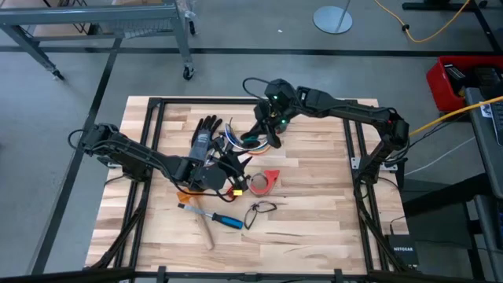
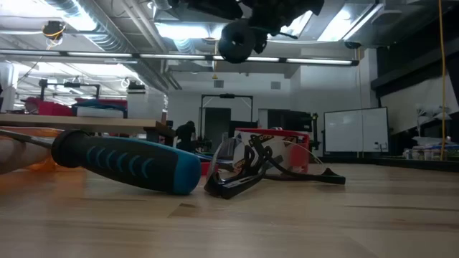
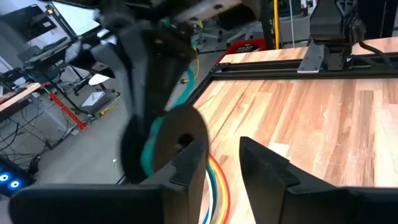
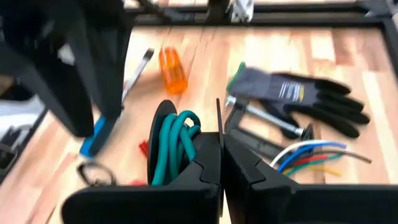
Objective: Coil cords
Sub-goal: Coil the wire onto the spool
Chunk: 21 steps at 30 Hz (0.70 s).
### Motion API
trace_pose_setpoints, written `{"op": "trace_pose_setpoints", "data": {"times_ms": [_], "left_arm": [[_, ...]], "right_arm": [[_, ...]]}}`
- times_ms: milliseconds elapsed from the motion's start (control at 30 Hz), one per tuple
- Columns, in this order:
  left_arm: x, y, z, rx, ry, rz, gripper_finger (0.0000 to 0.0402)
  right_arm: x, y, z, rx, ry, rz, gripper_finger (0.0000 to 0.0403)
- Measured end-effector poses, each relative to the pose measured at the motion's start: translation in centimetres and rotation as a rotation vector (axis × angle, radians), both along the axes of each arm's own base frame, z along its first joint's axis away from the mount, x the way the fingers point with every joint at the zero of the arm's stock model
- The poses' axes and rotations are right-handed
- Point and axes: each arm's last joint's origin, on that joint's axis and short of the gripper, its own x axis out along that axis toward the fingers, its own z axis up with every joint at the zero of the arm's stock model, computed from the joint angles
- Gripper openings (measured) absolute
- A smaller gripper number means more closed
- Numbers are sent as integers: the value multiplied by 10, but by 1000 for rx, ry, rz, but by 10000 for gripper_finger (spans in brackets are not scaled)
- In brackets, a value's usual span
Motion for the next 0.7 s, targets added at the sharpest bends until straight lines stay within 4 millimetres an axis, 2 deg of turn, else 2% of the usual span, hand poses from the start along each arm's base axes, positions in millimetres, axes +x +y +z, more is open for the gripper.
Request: {"op": "trace_pose_setpoints", "data": {"times_ms": [167,433,700], "left_arm": [[0,1,0,14,12,-2,106],[-1,2,0,50,19,45,95],[2,18,0,32,5,101,93]], "right_arm": [[-3,1,-4,-16,42,27,5],[-6,3,-7,-33,74,55,4],[-6,8,-6,14,55,115,3]]}}
